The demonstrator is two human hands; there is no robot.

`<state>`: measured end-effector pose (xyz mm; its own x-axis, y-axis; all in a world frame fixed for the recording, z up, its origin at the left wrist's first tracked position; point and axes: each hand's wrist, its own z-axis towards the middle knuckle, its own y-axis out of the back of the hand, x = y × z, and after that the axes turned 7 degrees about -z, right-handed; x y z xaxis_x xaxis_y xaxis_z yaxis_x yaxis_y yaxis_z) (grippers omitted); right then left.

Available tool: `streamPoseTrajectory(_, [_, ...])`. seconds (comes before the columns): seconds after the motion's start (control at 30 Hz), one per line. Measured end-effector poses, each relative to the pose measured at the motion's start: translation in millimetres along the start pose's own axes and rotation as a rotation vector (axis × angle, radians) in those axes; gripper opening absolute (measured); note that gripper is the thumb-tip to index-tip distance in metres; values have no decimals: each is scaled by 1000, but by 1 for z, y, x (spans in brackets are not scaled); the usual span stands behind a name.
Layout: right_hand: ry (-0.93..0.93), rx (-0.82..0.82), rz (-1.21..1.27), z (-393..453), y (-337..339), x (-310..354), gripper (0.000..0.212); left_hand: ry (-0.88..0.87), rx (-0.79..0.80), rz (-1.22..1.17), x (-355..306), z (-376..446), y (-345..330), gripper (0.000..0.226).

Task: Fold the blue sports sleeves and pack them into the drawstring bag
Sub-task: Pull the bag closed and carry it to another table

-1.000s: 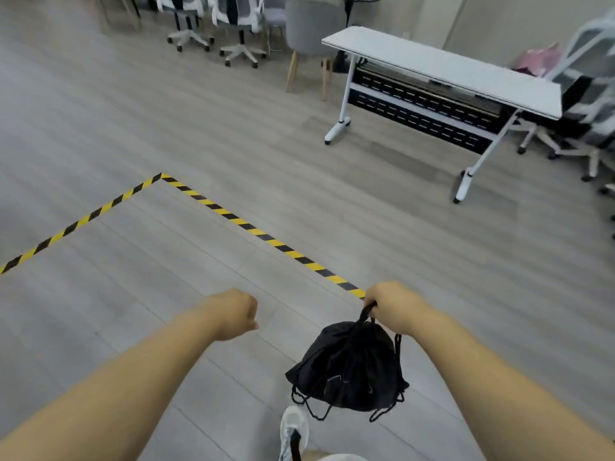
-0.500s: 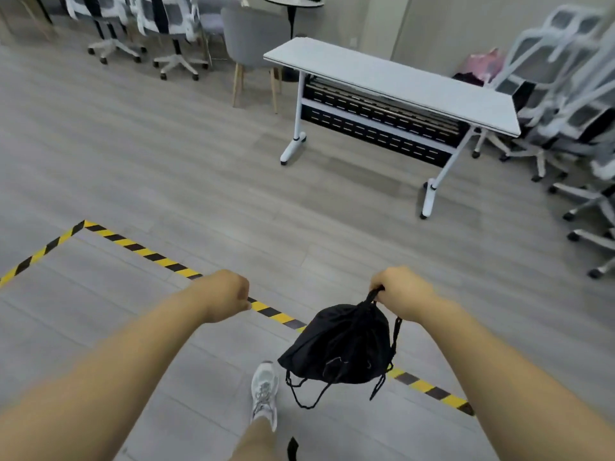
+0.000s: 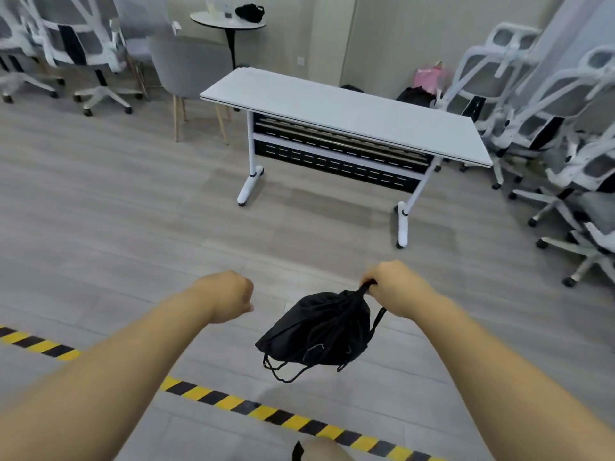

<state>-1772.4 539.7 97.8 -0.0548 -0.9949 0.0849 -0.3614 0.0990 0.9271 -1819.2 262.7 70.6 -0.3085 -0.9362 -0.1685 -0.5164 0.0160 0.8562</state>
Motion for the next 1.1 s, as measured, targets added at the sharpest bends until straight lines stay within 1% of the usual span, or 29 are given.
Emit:
streamPoseTrajectory(0.2, [60, -52, 9, 113, 55, -13, 31, 20, 1, -5, 3, 106, 60, 28])
streamPoseTrajectory(0.33, [116, -134, 77, 186, 99, -27, 32, 40, -32, -37, 6, 176, 107, 29])
streamPoseTrajectory(0.47, [127, -239, 188, 241, 157, -46, 29, 56, -87, -125, 8, 243, 157, 23])
streamPoseTrajectory(0.53, [149, -329, 301, 266, 184, -54, 30, 60, -127, -176, 9, 271, 180, 19])
streamPoseTrajectory(0.63, [222, -442, 463, 302, 218, -59, 30, 0, -185, -327, 4, 307, 212, 19])
streamPoseTrajectory(0.67, [249, -463, 492, 313, 229, -61, 32, -38, -199, -396, 1, 319, 222, 25])
streamPoseTrajectory(0.73, [316, -497, 541, 335, 250, -62, 40, -149, -224, -480, -6, 346, 244, 46])
streamPoseTrajectory(0.8, [389, -532, 586, 356, 269, -66, 43, -258, -243, -485, -12, 378, 267, 67])
streamPoseTrajectory(0.9, [456, -621, 572, 389, 294, -72, 38, -385, -257, -464, -16, 430, 301, 82])
streamPoseTrajectory(0.93, [469, -663, 560, 400, 302, -74, 37, -418, -257, -459, -16, 450, 310, 82])
streamPoseTrajectory(1.0, [477, -735, 540, 426, 317, -79, 36, -456, -238, -482, -16, 486, 330, 74])
streamPoseTrajectory(1.1, [425, -771, 555, 470, 335, -88, 32, -420, -270, -521, -12, 532, 362, 49])
